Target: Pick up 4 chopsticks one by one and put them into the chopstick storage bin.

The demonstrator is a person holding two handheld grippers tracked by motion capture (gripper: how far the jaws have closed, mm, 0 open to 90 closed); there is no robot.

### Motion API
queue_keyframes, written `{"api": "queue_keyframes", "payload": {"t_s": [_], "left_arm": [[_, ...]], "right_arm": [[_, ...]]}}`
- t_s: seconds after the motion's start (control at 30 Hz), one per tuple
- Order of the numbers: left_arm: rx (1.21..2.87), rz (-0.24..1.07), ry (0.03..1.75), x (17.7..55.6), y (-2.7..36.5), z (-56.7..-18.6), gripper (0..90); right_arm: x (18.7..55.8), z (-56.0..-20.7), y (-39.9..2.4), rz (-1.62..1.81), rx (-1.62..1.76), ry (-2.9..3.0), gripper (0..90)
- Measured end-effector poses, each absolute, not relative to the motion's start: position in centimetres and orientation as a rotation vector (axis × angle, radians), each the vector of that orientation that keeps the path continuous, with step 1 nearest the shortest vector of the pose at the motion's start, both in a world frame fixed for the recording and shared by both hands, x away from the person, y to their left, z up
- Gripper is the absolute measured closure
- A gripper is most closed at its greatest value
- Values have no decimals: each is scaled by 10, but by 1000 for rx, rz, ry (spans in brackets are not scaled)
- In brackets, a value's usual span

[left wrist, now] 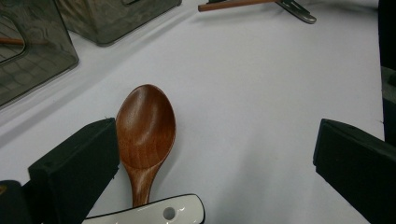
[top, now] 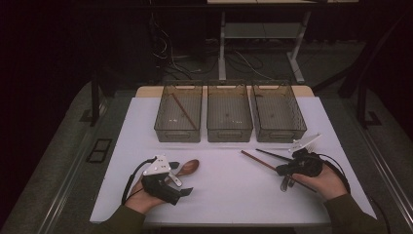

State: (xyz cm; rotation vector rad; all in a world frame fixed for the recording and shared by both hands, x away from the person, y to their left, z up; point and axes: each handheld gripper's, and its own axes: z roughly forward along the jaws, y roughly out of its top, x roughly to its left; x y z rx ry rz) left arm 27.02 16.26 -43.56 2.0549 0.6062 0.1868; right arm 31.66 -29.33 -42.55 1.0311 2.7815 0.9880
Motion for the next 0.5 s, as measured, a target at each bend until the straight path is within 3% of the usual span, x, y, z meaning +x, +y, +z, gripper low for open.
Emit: {"api": "queue_keyframes", "payload": {"t_s": [0.5], "left_arm": [[2053,187,608,270,163,-436,0]], "right_arm": [[323,-409,-288,1101,1029,2728,836]]}}
